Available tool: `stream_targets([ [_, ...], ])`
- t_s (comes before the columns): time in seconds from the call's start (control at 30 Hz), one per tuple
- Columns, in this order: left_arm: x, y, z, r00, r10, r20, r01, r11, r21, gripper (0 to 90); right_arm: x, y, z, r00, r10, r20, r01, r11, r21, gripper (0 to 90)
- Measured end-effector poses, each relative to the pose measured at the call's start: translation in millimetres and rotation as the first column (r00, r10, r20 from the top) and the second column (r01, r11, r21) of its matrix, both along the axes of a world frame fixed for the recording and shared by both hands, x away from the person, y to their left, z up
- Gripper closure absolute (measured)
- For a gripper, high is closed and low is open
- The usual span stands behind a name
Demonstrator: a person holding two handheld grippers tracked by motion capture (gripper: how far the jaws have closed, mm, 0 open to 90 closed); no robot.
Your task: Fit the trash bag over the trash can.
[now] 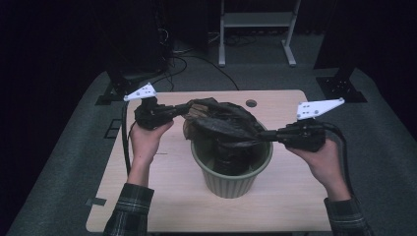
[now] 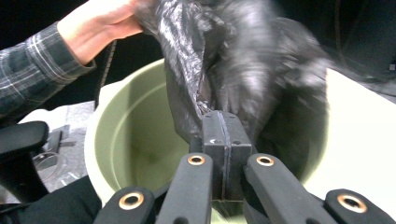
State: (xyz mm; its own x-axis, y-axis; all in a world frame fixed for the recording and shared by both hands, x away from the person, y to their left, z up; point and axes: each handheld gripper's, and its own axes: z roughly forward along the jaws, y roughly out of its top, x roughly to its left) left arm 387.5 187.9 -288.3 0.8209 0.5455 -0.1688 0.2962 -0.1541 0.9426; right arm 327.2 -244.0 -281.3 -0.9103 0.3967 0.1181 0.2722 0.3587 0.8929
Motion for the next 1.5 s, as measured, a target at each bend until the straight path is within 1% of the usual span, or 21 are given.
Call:
stream_targets([
  [0.1,-2.3,8.2,-4.6,0.9999,0.008,-0.009,-0.008,1.0,-0.006,89.6,-0.5,-16.6,-2.2,0.9999,-0.017,-0.002,0.017,0.9998,-0.008,90.0],
  [0.2,-3.4,6.3,-8.8,0.9998,-0.008,-0.015,0.008,1.0,0.003,89.6,-2.3,-20.1,-8.5,0.9999,0.001,-0.012,-0.001,0.9993,-0.037,90.0],
  [0.23,-3.8,4.7,-9.3,0.9998,-0.014,-0.011,0.014,0.9999,0.002,89.6,-2.1,-19.0,-10.3,0.9998,0.008,-0.017,-0.009,0.9988,-0.047,86.7],
  [0.27,-4.4,2.2,-9.5,0.9993,-0.036,-0.005,0.036,0.9993,-0.004,89.6,-1.8,-18.1,-10.9,0.9998,0.012,-0.014,-0.012,0.9988,-0.047,76.1],
  [0.33,-5.2,-2.0,-8.7,0.9984,-0.056,0.0,0.056,0.9984,0.0,89.5,-0.9,-15.6,-7.1,0.9999,0.011,-0.003,-0.011,0.9997,-0.022,71.0],
  [0.47,-7.0,-11.4,-5.2,0.9969,-0.079,0.007,0.079,0.9969,0.008,89.5,1.5,-3.5,8.6,0.9987,-0.028,0.043,0.027,0.9996,0.007,59.2],
  [0.5,-7.5,-12.6,-4.5,0.9965,-0.083,0.008,0.083,0.9965,0.007,89.5,2.5,1.4,11.3,0.9985,-0.026,0.049,0.026,0.9997,0.004,58.2],
  [0.53,-8.0,-13.9,-3.8,0.9964,-0.084,0.011,0.084,0.9965,0.004,89.5,3.3,5.6,12.7,0.998,-0.028,0.057,0.028,0.9996,-0.003,54.0],
  [0.63,-9.1,-17.1,-2.0,0.9952,-0.097,0.015,0.097,0.9953,0.002,89.5,6.5,21.8,12.1,0.9957,-0.058,0.073,0.061,0.9975,-0.036,48.7],
  [0.67,-9.5,-17.8,-2.0,0.9949,-0.1,0.016,0.1,0.995,-0.001,89.5,8.4,26.8,9.8,0.9934,-0.077,0.085,0.082,0.995,-0.057,49.4],
  [0.73,-10.1,-19.1,-2.0,0.9945,-0.104,0.013,0.104,0.9945,-0.002,89.3,11.9,31.9,5.4,0.994,-0.078,0.077,0.083,0.9943,-0.067,52.6],
  [0.77,-10.1,-19.4,-2.2,0.9941,-0.108,0.01,0.108,0.9942,0.001,89.2,13.1,33.7,3.4,0.9946,-0.075,0.073,0.079,0.9946,-0.066,64.1],
  [0.8,-9.7,-19.5,-2.7,0.9934,-0.114,0.005,0.114,0.9935,0.006,89.0,13.6,34.6,1.9,0.9947,-0.07,0.075,0.075,0.9951,-0.064,71.1],
  [0.93,-9.9,-17.6,-3.0,0.993,-0.118,0.0,0.118,0.993,0.008,88.1,19.2,32.4,1.7,0.9912,-0.101,0.085,0.105,0.994,-0.033,87.0],
  [0.97,-9.8,-16.4,-2.7,0.993,-0.118,-0.002,0.118,0.993,0.007,88.1,21.4,30.7,2.4,0.9899,-0.112,0.087,0.114,0.9932,-0.023,88.6],
  [1.07,-7.4,-14.6,-2.6,0.9924,-0.123,-0.005,0.123,0.9924,0.004,88.1,31.7,24.4,4.0,0.9876,-0.141,0.07,0.14,0.9899,0.021,89.8],
  [1.13,-2.6,-17.3,-3.5,0.9938,-0.111,-0.005,0.111,0.9937,0.016,88.2,40.2,22.7,3.2,0.9863,-0.156,0.052,0.154,0.9872,0.04,89.9],
  [1.17,2.1,-19.3,-4.8,0.9948,-0.101,-0.007,0.102,0.9943,0.031,88.3,44.4,22.8,2.5,0.9845,-0.169,0.047,0.167,0.9851,0.041,89.9],
  [1.23,10.2,-21.2,-8.2,0.9955,-0.093,-0.02,0.093,0.9953,0.028,88.3,53.5,23.1,0.5,0.9802,-0.195,0.037,0.193,0.9802,0.043,89.9],
  [1.33,23.6,-26.0,-17.1,0.9946,-0.087,-0.057,0.089,0.9953,0.037,88.3,66.8,22.6,-4.8,0.9719,-0.234,0.023,0.234,0.9719,0.029,90.0],
  [1.5,37.8,-32.9,-33.6,0.9911,-0.071,-0.113,0.081,0.9931,0.085,88.3,83.0,22.1,-22.1,0.9595,-0.281,-0.011,0.281,0.9594,-0.023,90.0],
])
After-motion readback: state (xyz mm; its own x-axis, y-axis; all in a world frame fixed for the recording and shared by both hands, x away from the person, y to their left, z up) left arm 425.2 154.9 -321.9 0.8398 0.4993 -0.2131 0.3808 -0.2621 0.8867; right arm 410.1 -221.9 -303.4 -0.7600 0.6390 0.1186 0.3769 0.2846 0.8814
